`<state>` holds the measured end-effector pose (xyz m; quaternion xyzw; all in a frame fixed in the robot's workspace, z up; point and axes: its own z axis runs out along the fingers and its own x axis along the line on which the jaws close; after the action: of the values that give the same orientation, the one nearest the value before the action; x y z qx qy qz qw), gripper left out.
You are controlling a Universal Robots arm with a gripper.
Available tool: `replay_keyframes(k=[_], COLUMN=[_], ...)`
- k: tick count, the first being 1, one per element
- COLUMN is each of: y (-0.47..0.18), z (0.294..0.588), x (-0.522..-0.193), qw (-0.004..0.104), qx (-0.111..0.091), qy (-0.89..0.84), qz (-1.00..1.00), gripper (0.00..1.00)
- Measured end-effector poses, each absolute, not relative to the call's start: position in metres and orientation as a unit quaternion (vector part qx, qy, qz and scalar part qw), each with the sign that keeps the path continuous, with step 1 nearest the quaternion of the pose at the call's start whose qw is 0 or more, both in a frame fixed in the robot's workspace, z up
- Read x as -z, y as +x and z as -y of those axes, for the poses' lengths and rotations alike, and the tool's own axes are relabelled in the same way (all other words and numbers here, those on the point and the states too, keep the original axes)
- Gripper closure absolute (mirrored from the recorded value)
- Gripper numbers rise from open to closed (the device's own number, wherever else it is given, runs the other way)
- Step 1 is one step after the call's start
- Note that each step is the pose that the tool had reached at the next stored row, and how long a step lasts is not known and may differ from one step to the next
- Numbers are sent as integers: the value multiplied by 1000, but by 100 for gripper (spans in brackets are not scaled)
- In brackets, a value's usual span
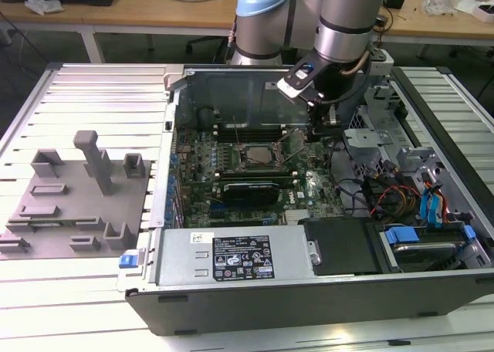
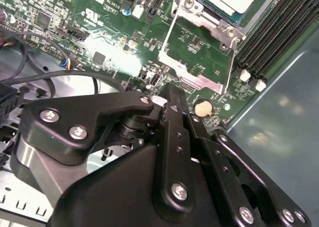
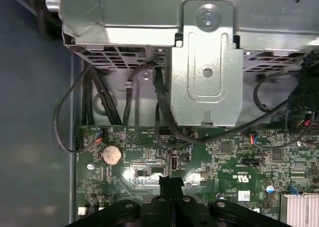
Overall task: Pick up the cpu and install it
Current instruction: 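Close the cpu cover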
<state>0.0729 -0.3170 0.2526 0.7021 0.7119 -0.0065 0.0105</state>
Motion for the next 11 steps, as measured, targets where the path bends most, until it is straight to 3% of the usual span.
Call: replay_keyframes(k=[11], y=[70], z=[307], x=[-245], qw=[10], qx=[6], qy=[702], qz=[-712], gripper=[89])
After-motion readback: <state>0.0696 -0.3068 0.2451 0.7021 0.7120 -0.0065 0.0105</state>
